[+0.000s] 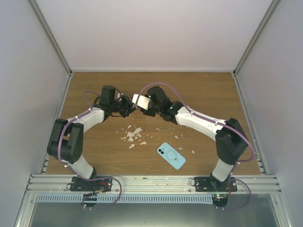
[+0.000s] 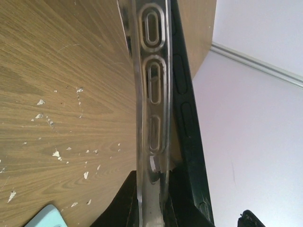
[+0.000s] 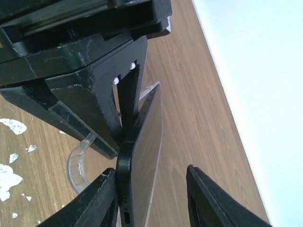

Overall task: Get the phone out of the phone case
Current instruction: Remove the phone case from the phone.

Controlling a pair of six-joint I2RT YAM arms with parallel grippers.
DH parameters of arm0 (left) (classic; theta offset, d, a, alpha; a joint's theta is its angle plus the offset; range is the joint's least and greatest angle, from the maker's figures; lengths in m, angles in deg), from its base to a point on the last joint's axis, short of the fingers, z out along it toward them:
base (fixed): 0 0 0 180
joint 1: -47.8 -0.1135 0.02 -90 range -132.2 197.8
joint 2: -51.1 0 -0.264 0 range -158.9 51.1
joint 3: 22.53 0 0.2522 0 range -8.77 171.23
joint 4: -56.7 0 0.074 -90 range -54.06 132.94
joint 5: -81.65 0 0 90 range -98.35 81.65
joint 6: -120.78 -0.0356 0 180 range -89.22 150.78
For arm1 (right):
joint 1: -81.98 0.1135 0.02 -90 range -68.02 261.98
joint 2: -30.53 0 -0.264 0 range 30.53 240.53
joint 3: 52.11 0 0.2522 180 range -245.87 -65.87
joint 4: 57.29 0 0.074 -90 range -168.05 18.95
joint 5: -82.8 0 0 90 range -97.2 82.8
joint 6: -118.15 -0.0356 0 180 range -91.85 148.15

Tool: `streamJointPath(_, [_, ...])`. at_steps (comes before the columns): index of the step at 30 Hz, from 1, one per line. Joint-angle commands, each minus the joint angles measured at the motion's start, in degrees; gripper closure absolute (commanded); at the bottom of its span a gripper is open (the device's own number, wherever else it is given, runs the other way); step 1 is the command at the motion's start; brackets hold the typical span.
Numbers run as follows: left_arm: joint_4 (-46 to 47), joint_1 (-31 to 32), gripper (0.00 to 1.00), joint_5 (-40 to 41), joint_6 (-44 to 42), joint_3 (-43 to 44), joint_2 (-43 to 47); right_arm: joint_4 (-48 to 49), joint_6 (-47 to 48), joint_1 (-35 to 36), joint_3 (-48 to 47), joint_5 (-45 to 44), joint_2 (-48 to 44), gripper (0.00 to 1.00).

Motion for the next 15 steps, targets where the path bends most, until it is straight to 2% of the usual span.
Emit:
streamJointPath(1, [3.8,1.6,1.00,-3.0,-1.6,1.8,0.8,0.9,0.3,-0.2,-0.3,-3.1,2.2,0.60])
streamJointPath(15, [2.9,3.8,1.00,-3.0,-2.2,2.5,1.1,6.7,2.6,-0.7,3.1,-7.4,4.4,0.62])
